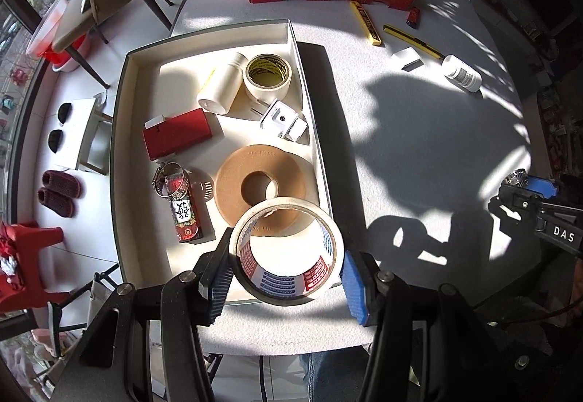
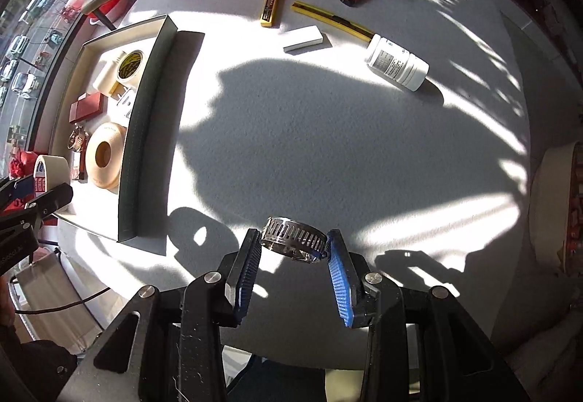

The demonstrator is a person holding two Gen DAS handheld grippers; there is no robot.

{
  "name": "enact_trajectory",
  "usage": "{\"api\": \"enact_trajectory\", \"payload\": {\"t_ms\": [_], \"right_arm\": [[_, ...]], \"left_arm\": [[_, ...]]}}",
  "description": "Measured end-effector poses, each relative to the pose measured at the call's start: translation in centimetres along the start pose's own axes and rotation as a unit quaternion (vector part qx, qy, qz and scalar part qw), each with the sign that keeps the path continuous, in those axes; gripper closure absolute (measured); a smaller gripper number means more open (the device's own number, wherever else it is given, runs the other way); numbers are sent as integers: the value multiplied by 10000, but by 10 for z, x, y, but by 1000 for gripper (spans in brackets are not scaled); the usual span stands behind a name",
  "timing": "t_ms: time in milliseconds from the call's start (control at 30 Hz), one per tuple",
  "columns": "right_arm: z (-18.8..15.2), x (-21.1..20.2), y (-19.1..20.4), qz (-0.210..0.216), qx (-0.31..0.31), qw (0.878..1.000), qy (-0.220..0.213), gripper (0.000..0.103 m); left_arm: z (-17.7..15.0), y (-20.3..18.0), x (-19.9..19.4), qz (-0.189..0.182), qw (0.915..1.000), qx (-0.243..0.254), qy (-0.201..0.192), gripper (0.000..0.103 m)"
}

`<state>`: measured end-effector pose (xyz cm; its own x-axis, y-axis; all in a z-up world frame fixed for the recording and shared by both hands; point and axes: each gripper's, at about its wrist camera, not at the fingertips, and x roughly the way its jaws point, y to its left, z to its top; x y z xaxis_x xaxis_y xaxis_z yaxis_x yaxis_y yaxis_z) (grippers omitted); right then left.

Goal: Organize rigid objects
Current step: 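Carry the tape roll and hose clamp with both tools over the tray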

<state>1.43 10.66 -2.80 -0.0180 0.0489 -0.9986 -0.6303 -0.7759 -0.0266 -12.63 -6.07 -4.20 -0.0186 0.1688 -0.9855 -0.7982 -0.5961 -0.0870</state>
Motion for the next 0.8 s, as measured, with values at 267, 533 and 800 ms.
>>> {"api": "enact_trajectory", "payload": {"t_ms": [267,533,800], "right_arm": [[11,-3,22,-102,-291,9995,-33,64],[28,-7,61,-139,-844,9963,-115,64],[50,-12,120,43,-1532,9880,-207,64]], "left_arm": [[-4,15,-1,-52,9998,-180,-89,46],[-10,35,-6,-28,9987,-468,-203,47],[-19,67,-8,132,9945,-1014,-221,47]]}}
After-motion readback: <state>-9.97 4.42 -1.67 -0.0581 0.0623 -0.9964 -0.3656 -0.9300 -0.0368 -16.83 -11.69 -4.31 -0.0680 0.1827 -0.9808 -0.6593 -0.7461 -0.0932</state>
